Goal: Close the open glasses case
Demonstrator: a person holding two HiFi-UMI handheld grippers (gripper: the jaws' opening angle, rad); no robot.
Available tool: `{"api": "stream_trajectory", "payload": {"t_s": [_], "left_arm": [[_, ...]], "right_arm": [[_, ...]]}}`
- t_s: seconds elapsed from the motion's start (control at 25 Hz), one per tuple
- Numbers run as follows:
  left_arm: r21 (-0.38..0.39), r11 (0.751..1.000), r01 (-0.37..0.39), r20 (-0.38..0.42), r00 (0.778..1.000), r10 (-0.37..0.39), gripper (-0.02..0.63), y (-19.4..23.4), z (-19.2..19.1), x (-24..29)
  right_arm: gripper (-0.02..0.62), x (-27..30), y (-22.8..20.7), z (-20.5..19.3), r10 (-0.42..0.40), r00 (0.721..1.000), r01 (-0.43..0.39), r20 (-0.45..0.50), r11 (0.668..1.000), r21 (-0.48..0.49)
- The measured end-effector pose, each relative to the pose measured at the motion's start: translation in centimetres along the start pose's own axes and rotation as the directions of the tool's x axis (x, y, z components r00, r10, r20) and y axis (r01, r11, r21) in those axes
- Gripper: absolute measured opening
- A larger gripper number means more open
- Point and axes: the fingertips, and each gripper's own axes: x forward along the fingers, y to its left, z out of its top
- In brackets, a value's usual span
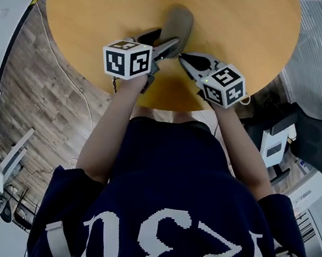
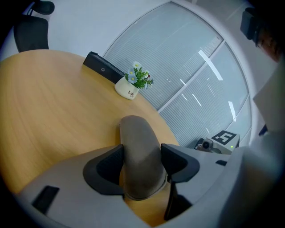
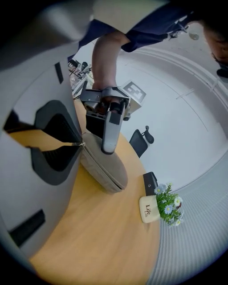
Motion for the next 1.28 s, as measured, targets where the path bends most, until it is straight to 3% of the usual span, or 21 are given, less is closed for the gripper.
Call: {"api": "stream_trajectory", "payload": {"t_s": [0.12, 0.2, 0.28, 0.4, 0.6, 0.76, 1.08, 1.28], "left_arm": [[0.008, 1.0, -0.011, -0.003, 1.0, 0.011, 0.276, -0.1, 0.0, 0.0], [0.019, 1.0, -0.021, -0.005, 1.0, 0.021, 0.276, -0.3, -0.1, 0.0], [0.026, 0.999, -0.027, -0.007, 1.0, 0.027, 0.276, -0.2, -0.1, 0.0], [0.042, 0.999, -0.016, -0.012, 1.0, 0.016, 0.276, -0.4, -0.1, 0.1], [0.176, 0.983, -0.054, 0.002, 0.998, 0.055, 0.276, -1.1, -0.4, 0.4], [0.204, 0.976, -0.081, 0.029, 0.997, 0.077, 0.276, -1.2, -0.7, 0.5], [0.248, 0.962, -0.114, 0.033, 0.993, 0.109, 0.276, -1.1, -0.7, 0.6], [0.258, 0.957, -0.129, 0.04, 0.992, 0.123, 0.276, -1.2, -0.7, 0.7]], "right_arm": [[0.075, -0.2, 0.4, 0.2, 0.036, 0.999, -0.038, 0.027, 0.996, 0.077], [0.083, -0.2, 0.4, 0.0, 0.018, 0.999, -0.02, 0.027, 0.996, 0.085], [0.038, -0.1, 0.1, 0.0, -0.018, 1.0, 0.017, 0.021, 0.998, 0.068], [0.031, 0.0, -0.2, 0.0, -0.027, 1.0, 0.026, 0.014, 0.998, 0.049], [0.028, -0.1, -0.8, -0.9, -0.018, 1.0, 0.018, 0.001, 0.997, 0.077], [0.026, -0.2, -1.0, -1.2, -0.01, 1.0, 0.009, 0.003, 0.996, 0.087], [0.023, -0.7, -1.4, -1.3, -0.032, 0.999, 0.032, -0.004, 0.999, 0.006], [0.02, -1.6, -3.4, -0.6, -0.105, 0.994, 0.102, -0.021, 0.989, -0.109]]}}
